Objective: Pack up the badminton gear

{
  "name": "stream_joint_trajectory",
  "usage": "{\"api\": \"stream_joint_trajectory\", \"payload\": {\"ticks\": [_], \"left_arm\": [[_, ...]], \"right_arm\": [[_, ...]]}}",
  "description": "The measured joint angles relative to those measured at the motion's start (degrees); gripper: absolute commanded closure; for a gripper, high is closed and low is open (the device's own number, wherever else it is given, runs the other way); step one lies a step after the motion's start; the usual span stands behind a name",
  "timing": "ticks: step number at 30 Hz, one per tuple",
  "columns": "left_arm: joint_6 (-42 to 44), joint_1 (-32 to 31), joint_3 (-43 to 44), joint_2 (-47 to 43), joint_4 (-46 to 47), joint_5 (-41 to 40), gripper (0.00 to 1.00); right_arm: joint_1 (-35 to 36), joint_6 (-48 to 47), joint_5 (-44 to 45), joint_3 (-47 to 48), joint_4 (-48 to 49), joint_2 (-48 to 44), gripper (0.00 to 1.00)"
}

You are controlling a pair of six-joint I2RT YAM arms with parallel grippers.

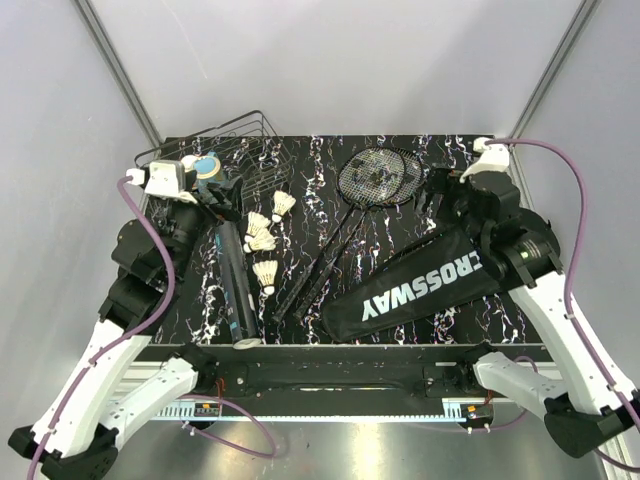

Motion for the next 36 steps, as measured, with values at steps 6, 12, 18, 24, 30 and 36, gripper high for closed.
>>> {"api": "stream_joint_trajectory", "payload": {"ticks": [6, 12, 18, 24, 30, 36], "left_arm": [[-1.6, -2.0, 7.5, 8.4, -4.1, -4.1, 0.01], [-5.4, -2.1, 8.3, 10.5, -9.3, -10.4, 0.01], [-6.9, -2.1, -0.3, -6.0, -4.5, -18.5, 0.01], [-6.2, -2.1, -6.3, -18.8, 6.7, -25.2, 0.01], [-5.9, -2.1, -6.5, -17.2, 7.8, -26.6, 0.01], [-6.4, -2.1, -6.5, -13.7, 7.1, -25.9, 0.01]], "right_arm": [[1.7, 3.7, -2.5, 1.9, -0.1, 8.4, 0.00], [11.5, 11.8, 0.0, 9.7, -2.0, 27.0, 0.00], [21.4, 17.5, -7.2, 22.8, 0.9, 50.1, 0.00], [27.8, 18.0, -12.5, 38.0, 2.7, 67.3, 0.00], [35.3, 17.9, -12.0, 53.3, 2.2, 80.0, 0.00], [38.2, 17.2, -10.4, 69.3, -2.6, 91.4, 0.00]]}}
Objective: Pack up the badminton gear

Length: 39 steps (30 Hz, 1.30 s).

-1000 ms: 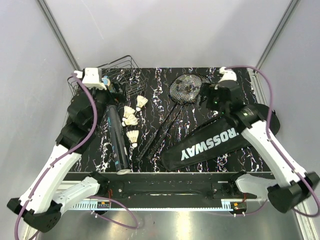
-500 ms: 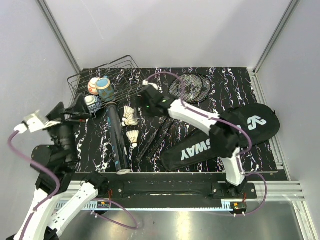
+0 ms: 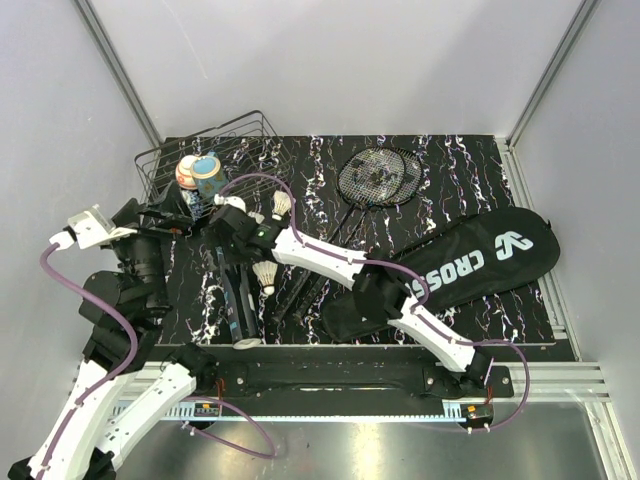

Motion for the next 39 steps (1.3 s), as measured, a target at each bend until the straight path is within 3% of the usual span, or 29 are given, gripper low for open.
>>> {"api": "stream_joint_trajectory", "payload": {"ticks": [8, 13, 26, 33, 39], "left_arm": [[-0.2, 0.0, 0.0, 0.8, -0.4, 0.7, 0.01], [-1.1, 1.0, 0.0, 0.8, -0.5, 1.9, 0.02], [-2.6, 3.1, 0.0, 1.2, -2.2, 4.5, 0.03], [-2.4, 3.1, 0.0, -1.7, -2.2, 3.3, 0.03], [-2.3, 3.2, -0.9, -6.0, 0.1, 1.6, 0.03]], "right_arm": [[0.0, -0.4, 4.5, 3.3, -3.1, 5.4, 0.00], [0.5, -1.6, 7.5, 3.8, -4.0, 6.2, 0.14], [1.4, -5.2, 4.8, 4.7, -2.8, 5.2, 0.28], [1.5, -6.3, 2.2, -8.4, 0.5, -12.5, 0.29], [1.4, -10.1, 5.3, -33.5, 10.7, -41.1, 0.37]]}}
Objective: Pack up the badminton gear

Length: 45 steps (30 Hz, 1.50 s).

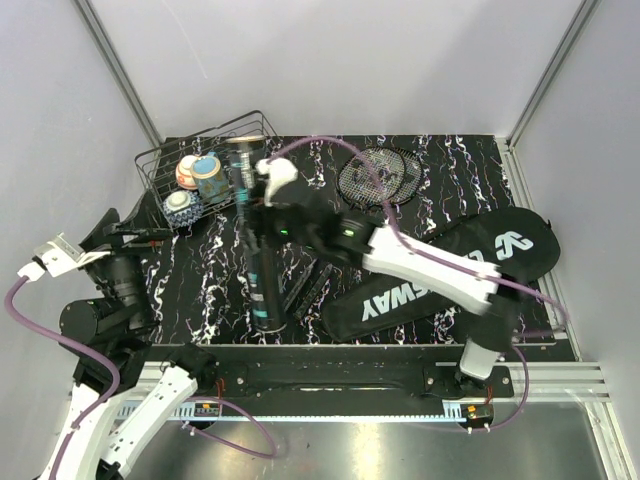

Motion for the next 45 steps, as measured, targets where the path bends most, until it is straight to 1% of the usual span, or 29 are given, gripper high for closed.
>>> {"api": "stream_joint_trajectory", "payload": {"ticks": [2, 3, 5, 8, 10, 11, 13, 14, 15, 16, 18, 20, 22, 24, 26, 27, 28, 31, 32, 37, 42, 45], "left_arm": [[0.0, 0.0, 0.0, -0.1, 0.7, -0.1, 0.02], [0.0, 0.0, 0.0, -0.1, 0.7, 0.0, 0.01], [-0.1, 0.0, 0.0, 0.2, 0.7, 0.3, 0.01], [-0.3, 0.0, 0.1, 1.8, 0.7, 2.2, 0.01], [-0.7, 0.0, 0.7, 4.6, 0.5, 5.8, 0.01], [-0.8, 0.1, 1.6, 6.7, 0.1, 8.4, 0.03], [-1.1, 0.1, 4.2, 12.2, -0.9, 16.3, 0.08], [-1.2, 0.2, 5.9, 15.0, -1.6, 20.8, 0.13], [-1.4, 0.2, 8.2, 18.7, -2.4, 27.4, 0.13], [-1.7, 0.2, 9.9, 21.6, -2.7, 32.3, 0.14], [-2.1, 0.4, 13.0, 26.9, -3.5, 43.0, 0.15], [-3.0, 0.8, 13.7, 30.9, -3.5, 52.7, 0.16], [-3.6, 1.2, 13.7, 33.4, -4.5, 61.5, 0.21], [-4.0, 1.3, 13.8, 34.6, -5.3, 68.1, 0.26], [-4.1, 1.4, 15.1, 35.6, -7.0, 73.0, 0.32], [-4.1, 1.4, 16.1, 36.3, -7.4, 74.6, 0.35], [-4.1, 1.4, 17.2, 37.0, -7.8, 76.1, 0.40], [-3.8, 1.4, 20.7, 39.5, -9.8, 79.8, 0.45], [-3.7, 1.4, 21.6, 40.4, -10.4, 80.7, 0.49], [-3.6, 1.4, 25.5, 45.5, -15.9, 83.4, 0.51], [-2.8, 1.4, 28.0, 49.5, -22.9, 83.3, 0.57], [-2.6, 1.4, 29.1, 51.2, -25.4, 83.6, 0.58]], "right_arm": [[-0.3, -1.9, 2.2, -9.5, 4.1, -9.0, 0.39], [-0.7, -3.5, 3.1, -15.4, 6.6, -14.2, 0.38], [-2.3, -6.5, 5.5, -24.2, 9.1, -22.1, 0.36], [-6.7, -11.6, 7.9, -34.5, 11.3, -30.3, 0.32], [-9.2, -15.6, 9.9, -39.5, 12.2, -34.0, 0.32], [-10.1, -18.0, 11.0, -41.7, 12.3, -35.5, 0.33], [-10.5, -23.1, 12.3, -45.1, 12.3, -38.1, 0.38], [-10.5, -25.7, 12.1, -46.2, 12.4, -38.8, 0.39], [-10.3, -28.7, 12.0, -47.1, 12.5, -39.4, 0.41], [-10.3, -31.3, 11.6, -47.9, 12.6, -39.8, 0.42], [-10.2, -34.8, 11.0, -49.0, 12.4, -40.2, 0.41], [-10.2, -37.9, 10.2, -50.2, 12.2, -40.5, 0.42], [-10.2, -40.1, 8.9, -51.8, 12.1, -40.9, 0.42], [-10.2, -42.4, 6.8, -54.3, 11.8, -41.9, 0.42], [-10.1, -43.4, 6.1, -55.2, 11.3, -42.2, 0.42], [-10.1, -43.9, 5.9, -55.6, 10.9, -42.2, 0.42], [-10.1, -44.2, 5.7, -55.7, 10.5, -42.3, 0.43], [-10.1, -45.2, 5.7, -55.7, 10.0, -42.3, 0.43], [-10.1, -45.4, 5.8, -55.7, 10.0, -42.3, 0.43], [-9.9, -46.3, 7.6, -55.7, 9.5, -42.0, 0.43], [-8.5, -47.1, 11.7, -55.7, 9.2, -40.0, 0.43], [-7.1, -47.9, 14.3, -55.7, 9.0, -38.4, 0.43]]}}
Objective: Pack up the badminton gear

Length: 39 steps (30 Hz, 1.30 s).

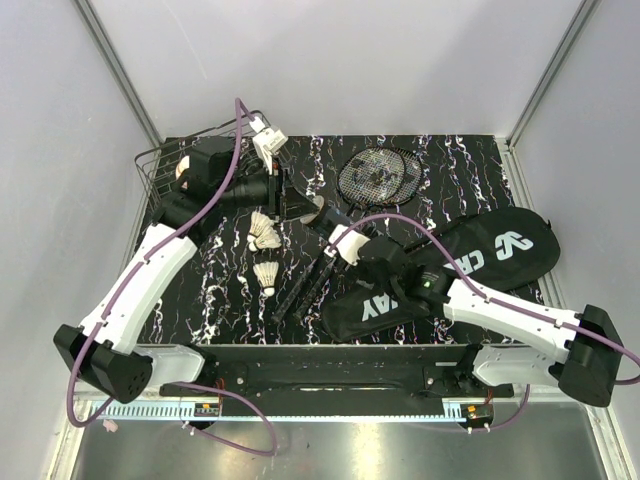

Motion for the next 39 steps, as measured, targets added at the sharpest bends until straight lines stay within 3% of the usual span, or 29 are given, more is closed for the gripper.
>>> {"api": "stream_joint_trajectory", "payload": {"ticks": [16, 20, 23, 24, 29, 34, 35, 39], "left_arm": [[0.7, 0.0, 1.6, 3.3, -5.4, -0.7, 0.58], [0.8, -0.4, 1.6, 3.9, -5.4, -0.5, 0.64], [1.0, -1.1, 1.7, 3.9, -5.3, -0.3, 0.74], [1.2, -1.3, 1.8, 3.9, -5.3, -0.3, 0.81], [2.1, -2.6, 1.8, 3.8, -5.3, -0.4, 1.00], [2.7, -3.5, 1.8, 3.7, -5.2, -0.5, 1.00], [2.7, -3.6, 1.8, 3.6, -5.1, -0.5, 1.00], [2.6, -4.0, 1.8, 3.4, -5.1, -0.4, 1.00]], "right_arm": [[0.6, -0.7, 2.4, 0.0, 1.4, -1.2, 0.43], [0.8, -0.8, 2.5, -0.1, 1.3, -1.6, 0.44], [0.9, -0.9, 2.8, -0.3, 1.0, -1.6, 0.42], [0.9, -0.9, 3.0, -0.3, 0.8, -1.6, 0.41], [1.2, -0.7, 4.0, -0.6, -0.1, -1.5, 0.34], [1.2, 0.0, 4.3, -0.9, 0.2, -1.3, 0.13], [1.3, 0.4, 4.4, -1.0, 0.5, -1.3, 0.03], [1.6, 2.3, 5.6, -1.1, 3.5, -1.2, 0.00]]}}
